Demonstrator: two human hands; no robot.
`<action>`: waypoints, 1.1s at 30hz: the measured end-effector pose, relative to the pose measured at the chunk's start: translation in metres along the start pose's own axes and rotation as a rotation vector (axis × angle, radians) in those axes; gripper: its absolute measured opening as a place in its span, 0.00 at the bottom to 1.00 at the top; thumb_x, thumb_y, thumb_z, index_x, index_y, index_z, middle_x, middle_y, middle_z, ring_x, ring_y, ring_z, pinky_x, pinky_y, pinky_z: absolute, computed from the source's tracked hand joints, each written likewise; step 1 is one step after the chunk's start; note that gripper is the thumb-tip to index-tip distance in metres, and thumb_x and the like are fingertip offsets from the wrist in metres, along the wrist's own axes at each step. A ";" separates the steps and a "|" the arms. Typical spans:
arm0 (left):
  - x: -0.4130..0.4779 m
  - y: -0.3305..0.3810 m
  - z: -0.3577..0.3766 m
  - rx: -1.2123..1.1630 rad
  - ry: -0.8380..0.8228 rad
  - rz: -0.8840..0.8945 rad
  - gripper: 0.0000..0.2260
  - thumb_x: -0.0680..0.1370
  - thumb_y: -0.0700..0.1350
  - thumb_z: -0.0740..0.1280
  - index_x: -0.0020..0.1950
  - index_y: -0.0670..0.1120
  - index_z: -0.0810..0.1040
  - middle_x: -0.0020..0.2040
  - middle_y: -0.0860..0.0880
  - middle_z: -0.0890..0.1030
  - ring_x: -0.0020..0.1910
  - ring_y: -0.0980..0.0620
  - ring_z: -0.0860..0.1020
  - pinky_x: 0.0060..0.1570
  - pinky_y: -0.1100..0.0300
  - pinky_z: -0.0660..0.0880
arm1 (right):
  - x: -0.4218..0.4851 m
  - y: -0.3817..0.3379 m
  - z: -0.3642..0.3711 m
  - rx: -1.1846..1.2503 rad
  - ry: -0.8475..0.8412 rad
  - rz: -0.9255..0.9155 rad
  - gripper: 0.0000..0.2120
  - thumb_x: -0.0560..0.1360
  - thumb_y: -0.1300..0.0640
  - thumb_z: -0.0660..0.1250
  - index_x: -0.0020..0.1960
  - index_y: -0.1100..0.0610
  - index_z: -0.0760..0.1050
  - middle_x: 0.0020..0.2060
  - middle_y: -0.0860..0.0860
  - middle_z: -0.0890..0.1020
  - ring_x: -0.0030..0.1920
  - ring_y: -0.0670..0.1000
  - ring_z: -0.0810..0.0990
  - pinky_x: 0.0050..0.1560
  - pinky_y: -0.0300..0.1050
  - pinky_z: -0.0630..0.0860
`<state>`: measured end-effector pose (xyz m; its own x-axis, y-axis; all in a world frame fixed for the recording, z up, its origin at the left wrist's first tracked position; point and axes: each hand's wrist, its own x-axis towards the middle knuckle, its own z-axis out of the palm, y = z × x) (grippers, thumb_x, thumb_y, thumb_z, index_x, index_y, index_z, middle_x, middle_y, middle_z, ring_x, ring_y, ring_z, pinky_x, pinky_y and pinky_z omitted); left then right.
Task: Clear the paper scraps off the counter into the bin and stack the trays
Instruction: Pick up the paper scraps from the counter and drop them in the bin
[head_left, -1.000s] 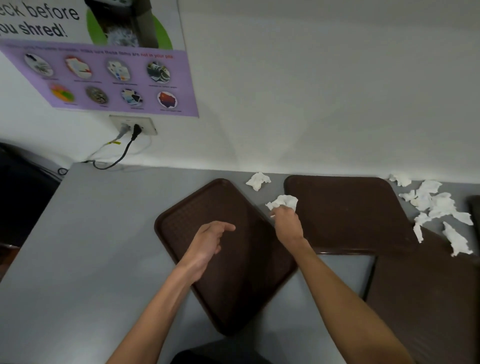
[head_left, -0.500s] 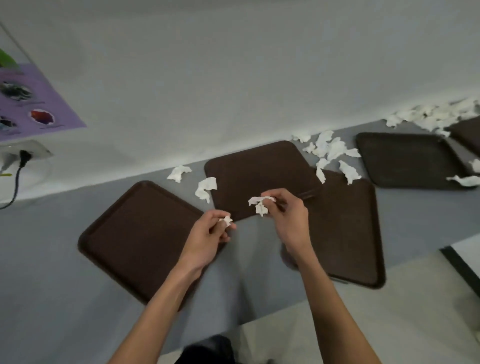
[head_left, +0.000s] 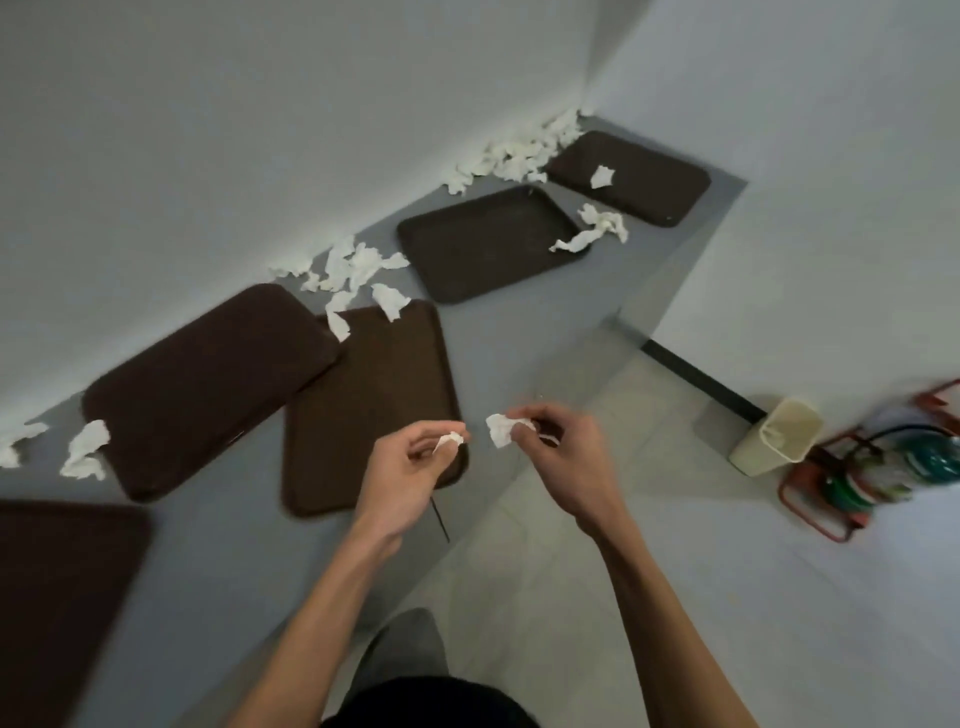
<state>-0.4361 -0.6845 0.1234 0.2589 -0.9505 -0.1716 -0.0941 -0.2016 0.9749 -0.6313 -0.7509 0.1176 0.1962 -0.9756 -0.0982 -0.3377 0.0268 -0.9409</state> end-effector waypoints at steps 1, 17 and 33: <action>0.007 0.002 0.024 0.017 -0.045 -0.001 0.08 0.80 0.39 0.72 0.57 0.47 0.86 0.52 0.52 0.88 0.56 0.56 0.84 0.60 0.61 0.79 | -0.002 0.009 -0.024 0.018 0.038 0.024 0.07 0.77 0.55 0.76 0.54 0.48 0.87 0.47 0.39 0.88 0.49 0.39 0.86 0.54 0.42 0.82; 0.191 -0.017 0.434 0.080 -0.531 -0.138 0.08 0.76 0.39 0.76 0.54 0.40 0.85 0.45 0.43 0.88 0.44 0.45 0.86 0.46 0.59 0.82 | 0.073 0.210 -0.356 0.041 0.569 0.383 0.05 0.79 0.52 0.75 0.50 0.48 0.79 0.44 0.43 0.87 0.46 0.45 0.84 0.44 0.39 0.76; 0.361 -0.045 0.802 0.391 -0.516 -0.032 0.04 0.75 0.50 0.77 0.49 0.52 0.86 0.44 0.58 0.86 0.45 0.61 0.83 0.48 0.63 0.81 | 0.259 0.466 -0.665 -0.216 0.571 0.653 0.07 0.75 0.50 0.71 0.51 0.42 0.85 0.50 0.43 0.85 0.49 0.44 0.84 0.48 0.49 0.85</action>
<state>-1.1094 -1.2078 -0.0964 -0.2190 -0.9142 -0.3409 -0.4621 -0.2105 0.8615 -1.3503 -1.1361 -0.1303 -0.5650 -0.7416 -0.3618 -0.3991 0.6294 -0.6668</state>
